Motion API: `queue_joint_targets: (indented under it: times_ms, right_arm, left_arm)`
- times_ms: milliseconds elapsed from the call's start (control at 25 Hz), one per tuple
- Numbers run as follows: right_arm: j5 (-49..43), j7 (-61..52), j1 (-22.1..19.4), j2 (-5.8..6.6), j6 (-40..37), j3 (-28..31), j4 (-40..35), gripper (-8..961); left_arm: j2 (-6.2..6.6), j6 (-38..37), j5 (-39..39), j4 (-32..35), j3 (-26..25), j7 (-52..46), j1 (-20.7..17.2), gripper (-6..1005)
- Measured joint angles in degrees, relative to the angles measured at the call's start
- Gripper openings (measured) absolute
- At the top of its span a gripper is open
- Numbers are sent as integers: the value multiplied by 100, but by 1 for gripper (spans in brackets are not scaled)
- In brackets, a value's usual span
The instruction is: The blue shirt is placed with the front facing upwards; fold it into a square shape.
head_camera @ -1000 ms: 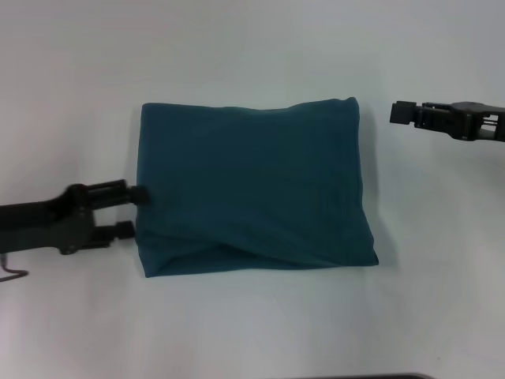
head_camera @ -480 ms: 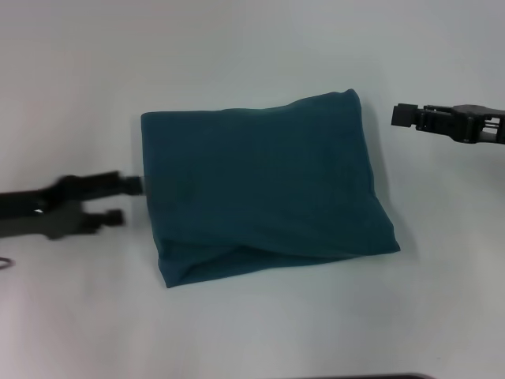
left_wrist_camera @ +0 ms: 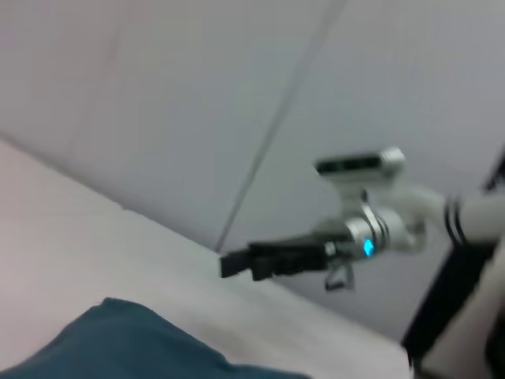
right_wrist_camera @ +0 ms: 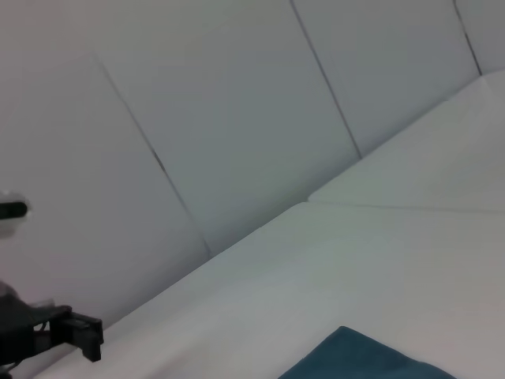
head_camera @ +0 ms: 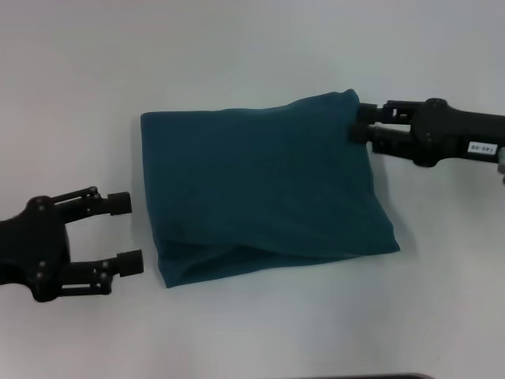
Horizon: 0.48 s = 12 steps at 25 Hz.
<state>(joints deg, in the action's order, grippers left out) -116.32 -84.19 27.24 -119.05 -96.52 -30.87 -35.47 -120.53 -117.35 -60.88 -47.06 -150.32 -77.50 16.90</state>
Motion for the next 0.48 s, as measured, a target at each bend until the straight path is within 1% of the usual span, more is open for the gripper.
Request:
queue_joint_targets:
  times_ms: [80,160,240,360,480]
  right_arm:
    - [-8,166,-13,-21,-63,-33,35,403]
    - [-17,208,-24,-24,-113,-37,52,477]
    - [-24,257,-48,-34,-184,-61,72,552]
    - [-33,516,-103,-43,-331,-234,209,578]
    - [-41,886,-134,-46,-452,-606,470,605]
  left_arm:
    - [27,-3,-9,-27,53,29,3,903]
    - [41,-6,-33,45,13,42,-10,852]
    - [7,-5,-78,107,-37,205,-59,800]
    - [-14,16,-125,311,-30,482,-130,721]
    - [42,49,-126,720,-151,578,-144,636]
